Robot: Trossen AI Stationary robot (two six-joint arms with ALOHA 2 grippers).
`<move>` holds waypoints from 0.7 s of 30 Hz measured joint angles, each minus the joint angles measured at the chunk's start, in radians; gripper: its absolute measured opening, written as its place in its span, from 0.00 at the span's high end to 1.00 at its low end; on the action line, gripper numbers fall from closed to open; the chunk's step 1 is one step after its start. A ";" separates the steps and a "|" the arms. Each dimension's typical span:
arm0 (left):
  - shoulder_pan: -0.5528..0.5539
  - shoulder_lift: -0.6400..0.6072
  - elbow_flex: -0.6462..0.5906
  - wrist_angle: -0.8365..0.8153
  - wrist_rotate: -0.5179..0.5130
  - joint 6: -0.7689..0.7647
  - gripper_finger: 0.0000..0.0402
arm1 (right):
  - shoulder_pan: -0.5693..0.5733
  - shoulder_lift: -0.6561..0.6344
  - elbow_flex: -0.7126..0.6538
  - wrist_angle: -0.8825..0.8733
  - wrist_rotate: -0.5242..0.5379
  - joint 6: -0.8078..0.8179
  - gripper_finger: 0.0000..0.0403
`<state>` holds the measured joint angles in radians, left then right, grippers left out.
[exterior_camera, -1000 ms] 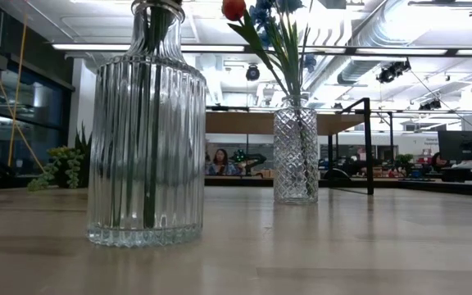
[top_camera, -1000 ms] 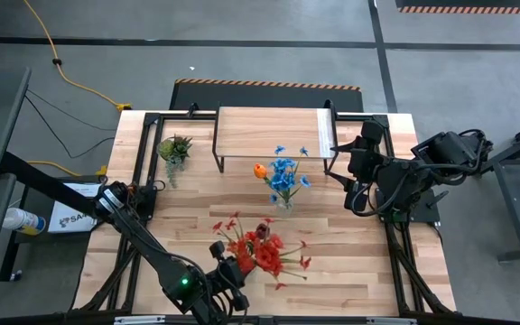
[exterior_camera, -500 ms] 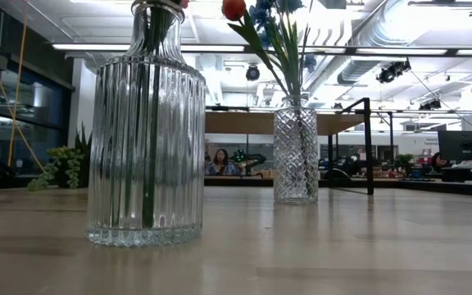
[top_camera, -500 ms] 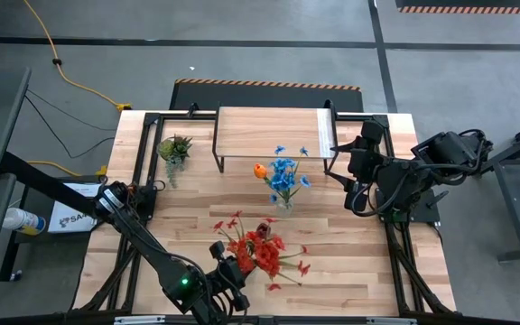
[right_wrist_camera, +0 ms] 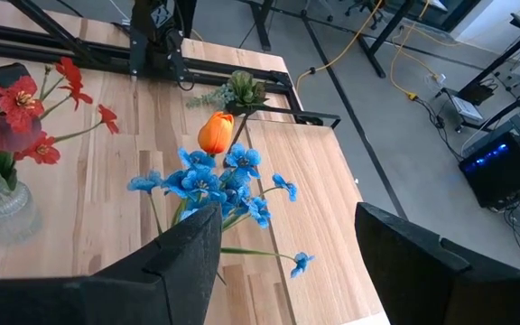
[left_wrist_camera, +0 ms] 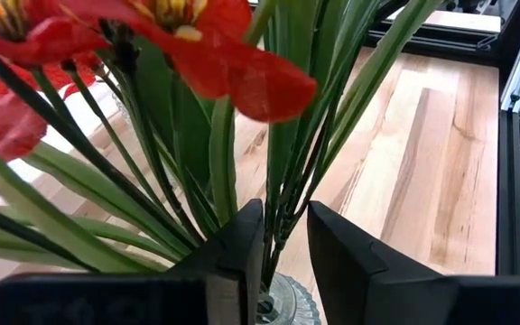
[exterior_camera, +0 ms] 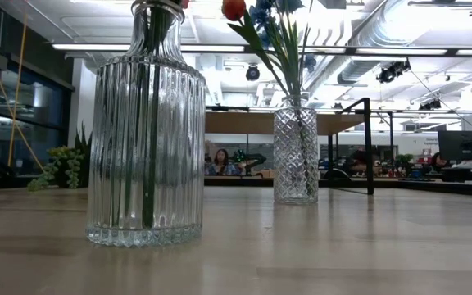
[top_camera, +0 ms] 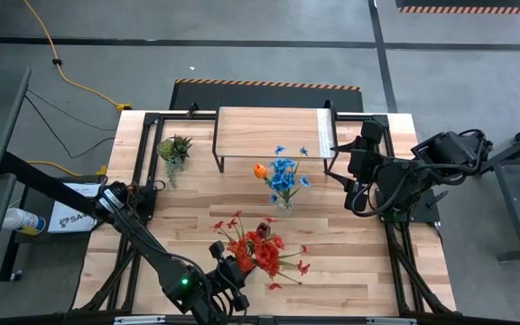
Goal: Pick and place flowers into a vace then onto a shelf
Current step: Put the orange flowers into the bottom transparent vase
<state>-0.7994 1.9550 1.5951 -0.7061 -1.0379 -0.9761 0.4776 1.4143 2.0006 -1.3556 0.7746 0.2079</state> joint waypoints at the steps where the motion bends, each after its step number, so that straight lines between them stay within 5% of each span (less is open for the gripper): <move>1: 0.000 -0.002 0.000 0.000 0.000 0.001 0.69 | 0.000 0.000 0.000 0.000 0.000 0.000 0.39; 21: -0.042 -0.063 0.046 -0.028 -0.007 0.004 0.69 | 0.000 0.000 0.000 0.000 0.001 -0.008 0.39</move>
<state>-0.8418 1.8917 1.6414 -0.7336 -1.0448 -0.9721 0.4774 1.4143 2.0006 -1.3560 0.7759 0.2001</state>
